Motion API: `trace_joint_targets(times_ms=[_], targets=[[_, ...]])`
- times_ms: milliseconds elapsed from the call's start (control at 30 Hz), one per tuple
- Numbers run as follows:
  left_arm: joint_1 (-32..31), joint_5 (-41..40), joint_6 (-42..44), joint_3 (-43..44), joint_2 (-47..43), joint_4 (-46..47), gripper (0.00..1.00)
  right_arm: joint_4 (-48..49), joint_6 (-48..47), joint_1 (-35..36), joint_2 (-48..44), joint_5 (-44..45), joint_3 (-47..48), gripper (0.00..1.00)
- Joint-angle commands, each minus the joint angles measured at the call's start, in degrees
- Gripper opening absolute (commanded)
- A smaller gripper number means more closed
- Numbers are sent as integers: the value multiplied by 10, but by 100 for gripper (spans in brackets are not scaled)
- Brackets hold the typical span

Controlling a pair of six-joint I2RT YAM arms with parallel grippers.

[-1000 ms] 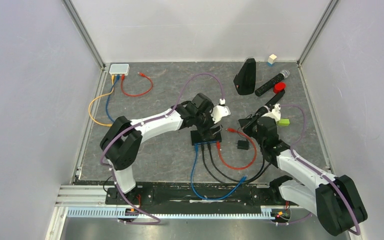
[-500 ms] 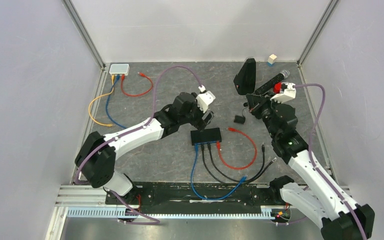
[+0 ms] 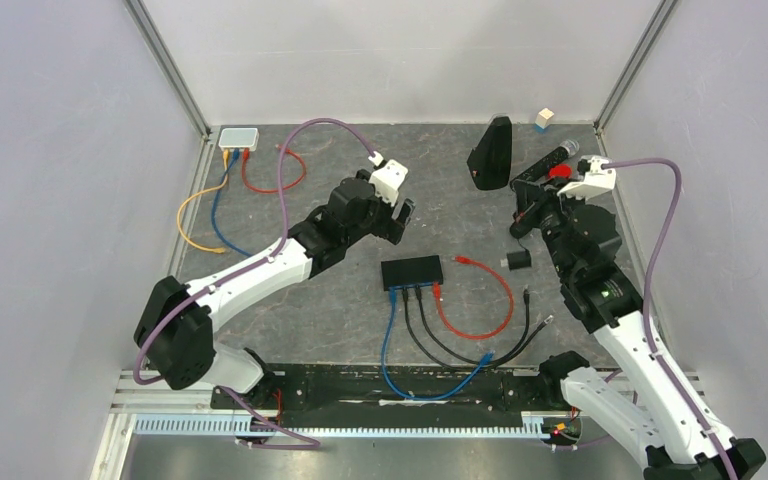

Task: Pull the plug from the switch port
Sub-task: Place the power at the center of the board.

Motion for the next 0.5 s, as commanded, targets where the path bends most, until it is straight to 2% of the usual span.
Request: trace_joint_targets(times_ms=[0,67,233,467], targets=[[1,-8,-18,-7,-16,9,87,-12,-46,-3,11,20,30,0],[0,-3,-18,-6,-15,-7,87,-10,-45,-3,43,5,20,0],[1,12,-19,0,-22,-22,87,64,-52,-3,135,-10,-27,0],[1,-8,-16,-18,-43,-32,87,92,-103,-3,307,-139,49,0]])
